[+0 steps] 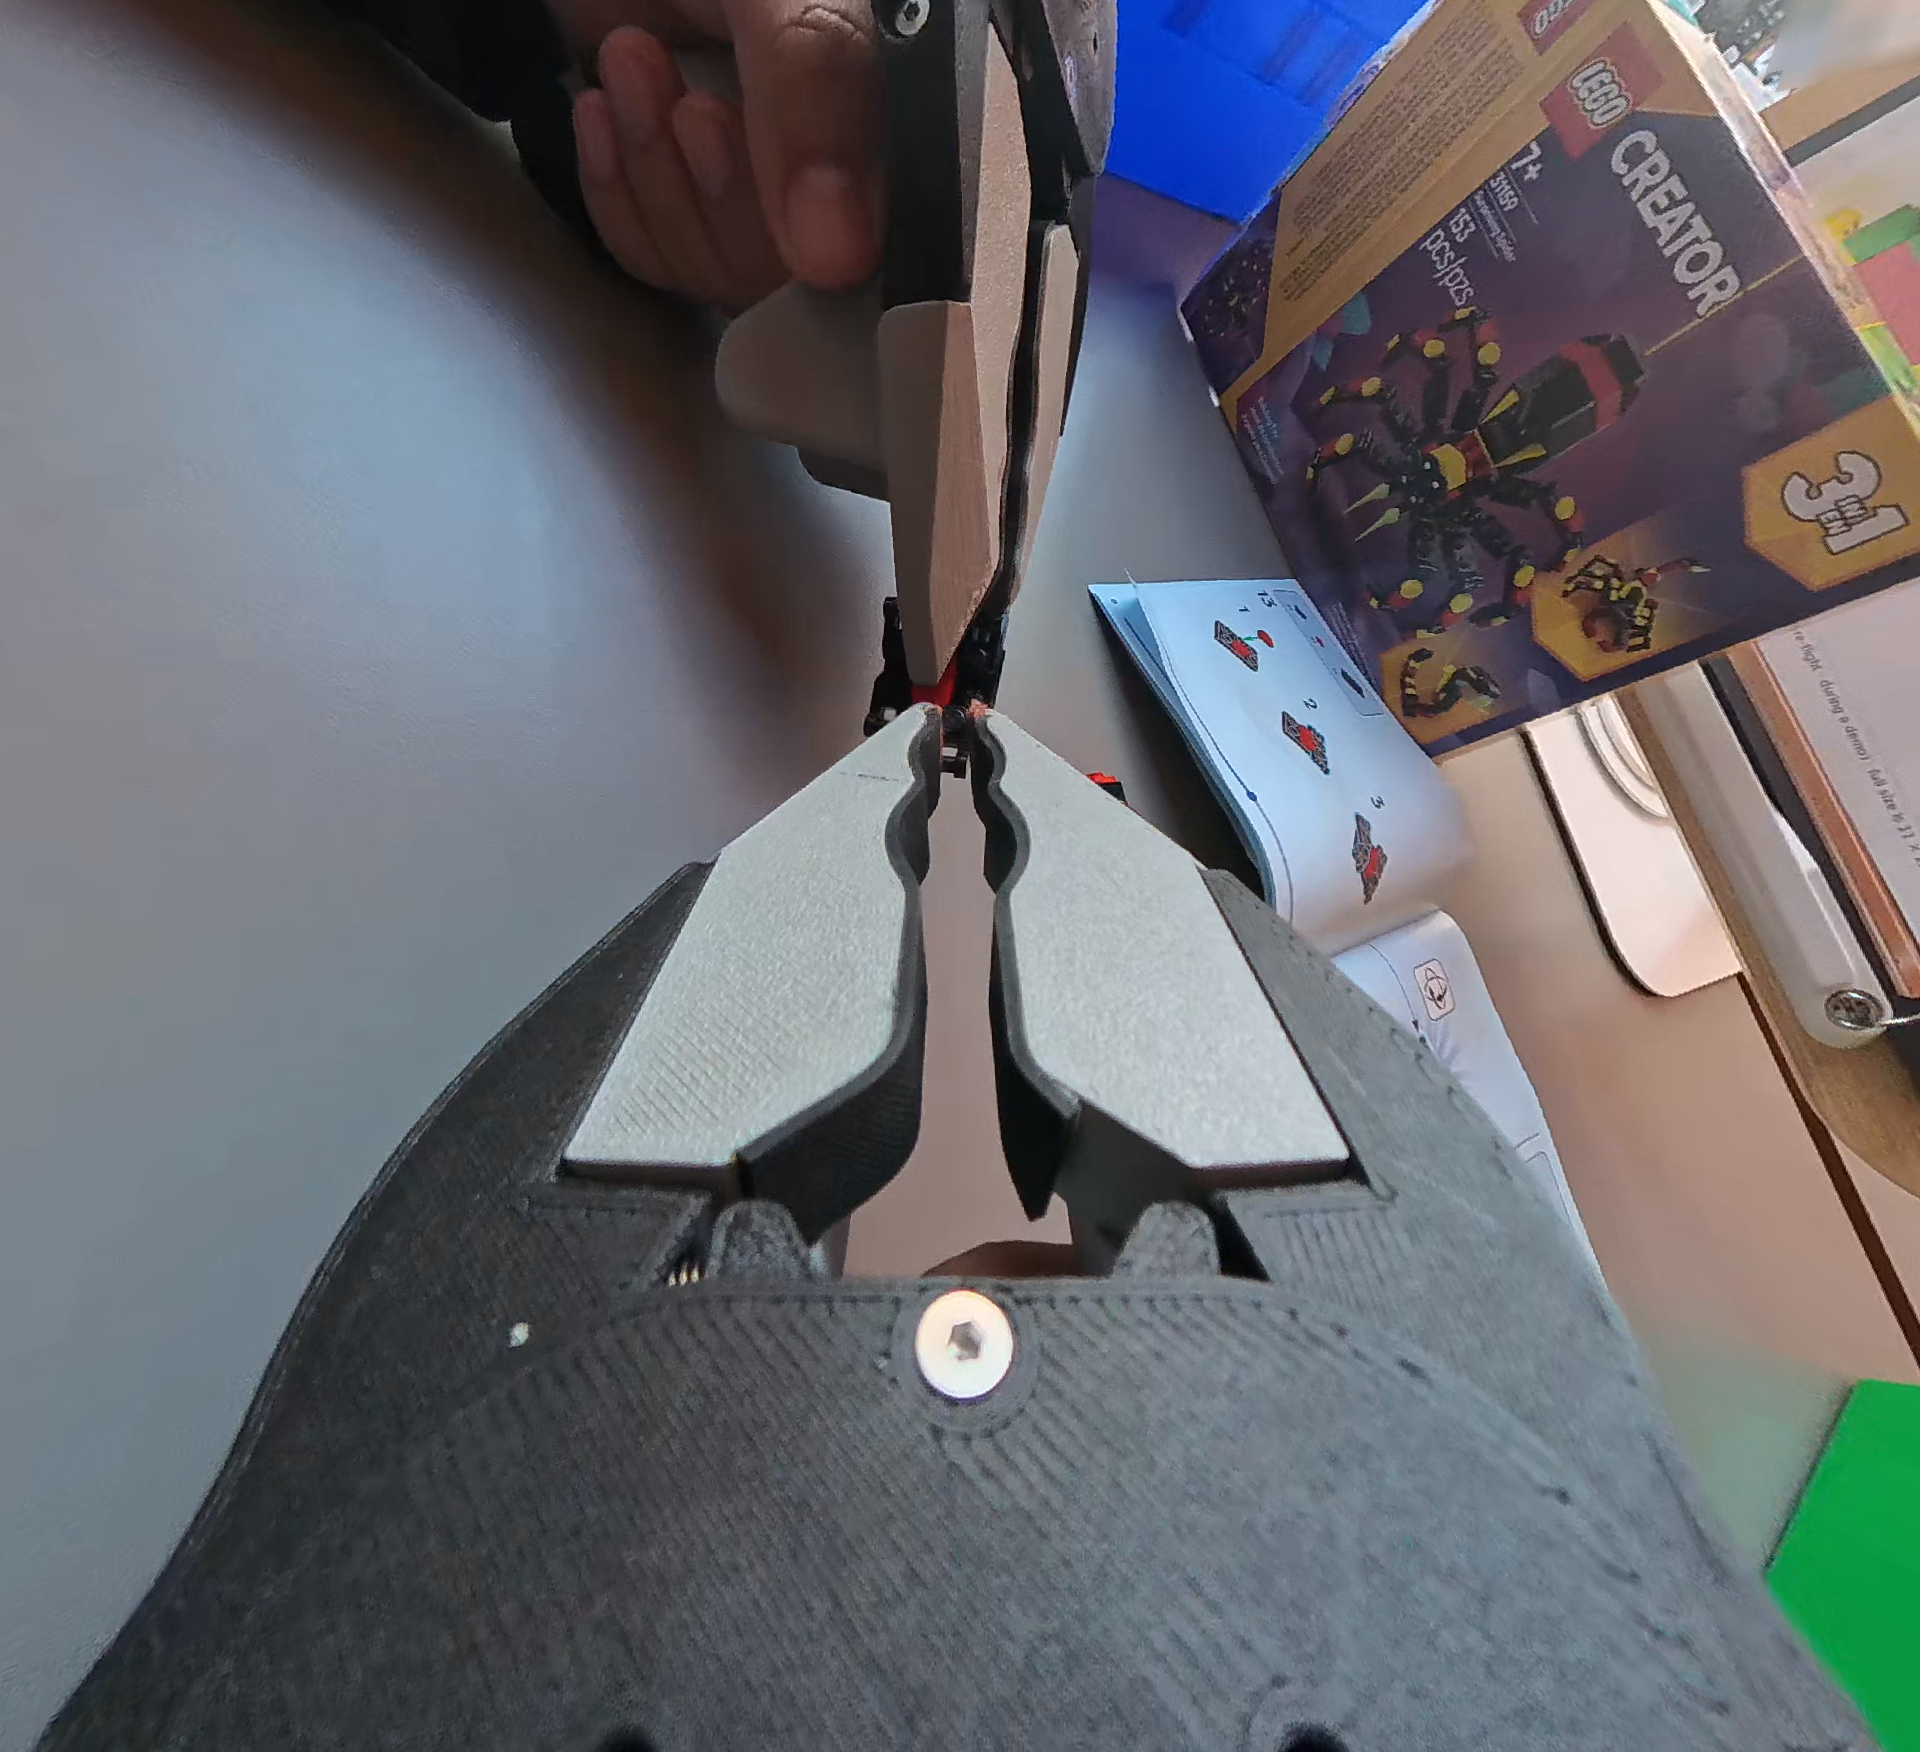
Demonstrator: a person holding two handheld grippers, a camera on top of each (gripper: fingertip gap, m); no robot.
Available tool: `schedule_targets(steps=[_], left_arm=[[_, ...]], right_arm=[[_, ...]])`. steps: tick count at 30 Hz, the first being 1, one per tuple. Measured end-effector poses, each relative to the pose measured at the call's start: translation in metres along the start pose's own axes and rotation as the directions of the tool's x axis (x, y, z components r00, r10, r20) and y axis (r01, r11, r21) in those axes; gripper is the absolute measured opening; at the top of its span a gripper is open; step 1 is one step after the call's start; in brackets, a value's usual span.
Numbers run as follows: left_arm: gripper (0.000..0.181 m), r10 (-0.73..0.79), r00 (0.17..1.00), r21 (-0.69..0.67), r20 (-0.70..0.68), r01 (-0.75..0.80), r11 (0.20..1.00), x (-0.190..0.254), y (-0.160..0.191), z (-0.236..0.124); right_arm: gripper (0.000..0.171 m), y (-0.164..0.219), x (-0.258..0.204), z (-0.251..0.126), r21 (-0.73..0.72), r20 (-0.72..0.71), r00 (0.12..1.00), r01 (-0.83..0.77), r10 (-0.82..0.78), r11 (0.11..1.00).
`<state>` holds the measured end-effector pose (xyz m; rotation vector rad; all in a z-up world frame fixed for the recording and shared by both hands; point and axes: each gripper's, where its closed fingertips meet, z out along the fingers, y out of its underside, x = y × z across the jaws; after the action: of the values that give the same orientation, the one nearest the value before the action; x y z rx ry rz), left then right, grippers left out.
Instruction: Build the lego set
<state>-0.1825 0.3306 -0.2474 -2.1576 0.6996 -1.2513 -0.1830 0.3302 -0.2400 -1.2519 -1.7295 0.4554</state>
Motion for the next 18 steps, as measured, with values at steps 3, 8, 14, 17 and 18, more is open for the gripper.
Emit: schedule_targets(steps=[3, 8, 14, 17, 18], left_arm=[[0.006, -0.009, 1.0, 0.006, -0.015, 0.009, 1.0, 0.0018, -0.0008, 0.0], [0.006, -0.007, 1.0, 0.006, -0.02, 0.007, 1.0, 0.0027, -0.0008, -0.0002], [0.006, -0.005, 0.999, 0.019, -0.036, 0.006, 1.0, 0.0053, -0.0026, -0.0004], [0.005, 0.0, 0.999, 0.026, -0.039, 0.001, 1.0, 0.0057, -0.0035, -0.001], [0.005, 0.01, 0.999, 0.029, -0.04, -0.008, 1.0, 0.0062, -0.004, -0.0013]], right_arm=[[0.002, -0.0009, 0.0011, -0.0002, 0.004, -0.004, 1.0, -0.006, 0.006, 1.0], [0.001, -0.0044, 0.0042, -0.0023, 0.017, -0.037, 0.999, 0.016, -0.016, 1.0], [0.001, -0.0045, 0.0031, -0.0003, 0.009, -0.061, 0.997, 0.053, -0.052, 0.999], [0.001, -0.0052, 0.0039, -0.0005, 0.014, -0.067, 0.996, 0.051, -0.05, 0.999], [0.001, -0.0058, 0.0042, -0.0008, 0.019, -0.068, 0.997, 0.048, -0.046, 0.999]])
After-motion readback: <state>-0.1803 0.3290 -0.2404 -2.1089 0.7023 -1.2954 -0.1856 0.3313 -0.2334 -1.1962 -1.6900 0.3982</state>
